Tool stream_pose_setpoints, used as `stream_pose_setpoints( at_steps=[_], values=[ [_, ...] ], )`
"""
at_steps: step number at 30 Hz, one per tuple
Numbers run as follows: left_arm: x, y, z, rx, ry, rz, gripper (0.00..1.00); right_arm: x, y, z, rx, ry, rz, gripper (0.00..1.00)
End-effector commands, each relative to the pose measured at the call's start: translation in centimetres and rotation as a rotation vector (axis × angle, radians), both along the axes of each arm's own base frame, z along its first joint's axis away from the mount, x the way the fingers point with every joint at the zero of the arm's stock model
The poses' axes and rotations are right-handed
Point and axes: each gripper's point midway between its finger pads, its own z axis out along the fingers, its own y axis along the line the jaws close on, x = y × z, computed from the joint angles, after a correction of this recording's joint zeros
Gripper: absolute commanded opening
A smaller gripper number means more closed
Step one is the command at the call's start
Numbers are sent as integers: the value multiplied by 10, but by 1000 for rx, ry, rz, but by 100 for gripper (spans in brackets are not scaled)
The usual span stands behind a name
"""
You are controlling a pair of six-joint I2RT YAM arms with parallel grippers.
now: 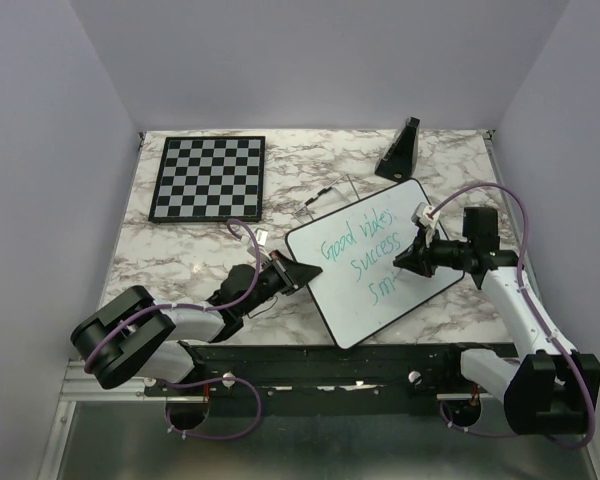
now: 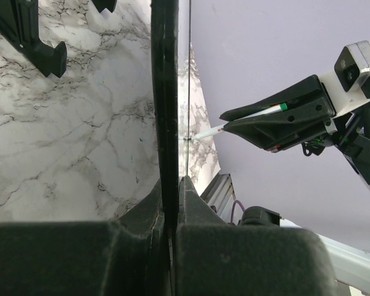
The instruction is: Write a sentence on the whiteboard
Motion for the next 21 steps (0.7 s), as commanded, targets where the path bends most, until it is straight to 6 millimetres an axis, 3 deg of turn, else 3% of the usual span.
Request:
stream_pose_setpoints(
  at_steps=[1,11,21],
  values=[
    [-1,-7,34,-74,-108,-27,0,15,-9,7,-46,-64,-73,1],
    [-1,-7,34,-74,-108,-27,0,1,-7,-4,-60,12,-4,1],
    [-1,-7,35,-78,-111,-27,0,-9,4,9,0,-13,52,0]
  ],
)
